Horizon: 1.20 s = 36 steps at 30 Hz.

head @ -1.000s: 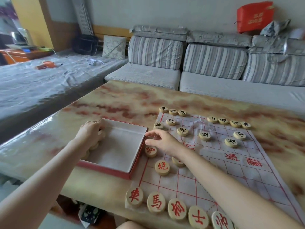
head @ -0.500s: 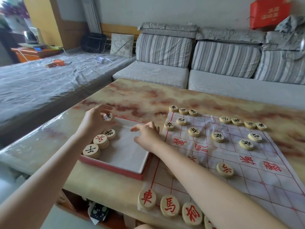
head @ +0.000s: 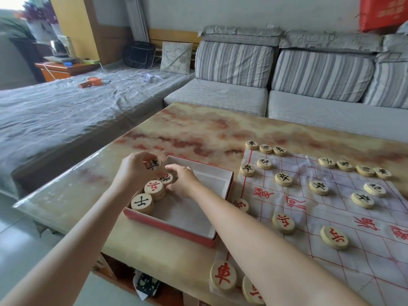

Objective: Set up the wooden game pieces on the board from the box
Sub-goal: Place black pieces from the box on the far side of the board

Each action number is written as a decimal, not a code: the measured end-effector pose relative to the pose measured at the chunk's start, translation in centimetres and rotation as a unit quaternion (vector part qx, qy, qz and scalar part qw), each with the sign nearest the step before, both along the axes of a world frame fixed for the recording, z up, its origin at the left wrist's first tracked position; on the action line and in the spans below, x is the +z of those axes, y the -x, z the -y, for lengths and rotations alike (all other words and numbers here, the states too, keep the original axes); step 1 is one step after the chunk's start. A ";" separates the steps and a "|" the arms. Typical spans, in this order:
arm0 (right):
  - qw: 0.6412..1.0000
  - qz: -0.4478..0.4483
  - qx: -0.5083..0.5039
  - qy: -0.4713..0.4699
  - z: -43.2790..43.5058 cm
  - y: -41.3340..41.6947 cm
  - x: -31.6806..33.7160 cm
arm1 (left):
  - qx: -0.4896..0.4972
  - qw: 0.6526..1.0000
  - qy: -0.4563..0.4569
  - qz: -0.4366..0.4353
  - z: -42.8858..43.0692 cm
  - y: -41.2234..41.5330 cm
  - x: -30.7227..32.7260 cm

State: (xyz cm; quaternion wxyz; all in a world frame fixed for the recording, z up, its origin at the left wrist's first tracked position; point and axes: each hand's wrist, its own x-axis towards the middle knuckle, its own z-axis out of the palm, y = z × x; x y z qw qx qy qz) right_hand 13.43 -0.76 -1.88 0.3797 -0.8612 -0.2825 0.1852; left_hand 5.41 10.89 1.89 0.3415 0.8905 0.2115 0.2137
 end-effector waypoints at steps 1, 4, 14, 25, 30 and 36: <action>1.000 0.008 -0.003 -0.006 -0.1 0.0 -0.3 | -0.001 1.000 0.003 -0.002 -0.1 0.1 0.1; 0.999 0.038 0.009 -0.019 -0.3 0.0 -0.9 | -0.008 1.000 0.013 -0.007 -0.3 0.4 0.1; 0.995 0.043 -0.030 -0.080 4.5 -0.3 0.6 | -0.027 0.999 0.029 -0.011 1.3 -0.2 -0.1; 0.978 0.023 -0.130 -0.164 15.4 -1.2 1.9 | -0.089 0.995 0.039 0.019 9.0 -1.8 2.0; 0.974 0.034 -0.143 -0.173 18.0 -1.8 2.3 | -0.124 0.992 0.023 0.017 11.5 -2.9 2.2; 0.966 0.001 -0.164 -0.198 21.3 -1.8 2.6 | -0.155 0.988 0.024 0.015 14.6 -4.4 1.9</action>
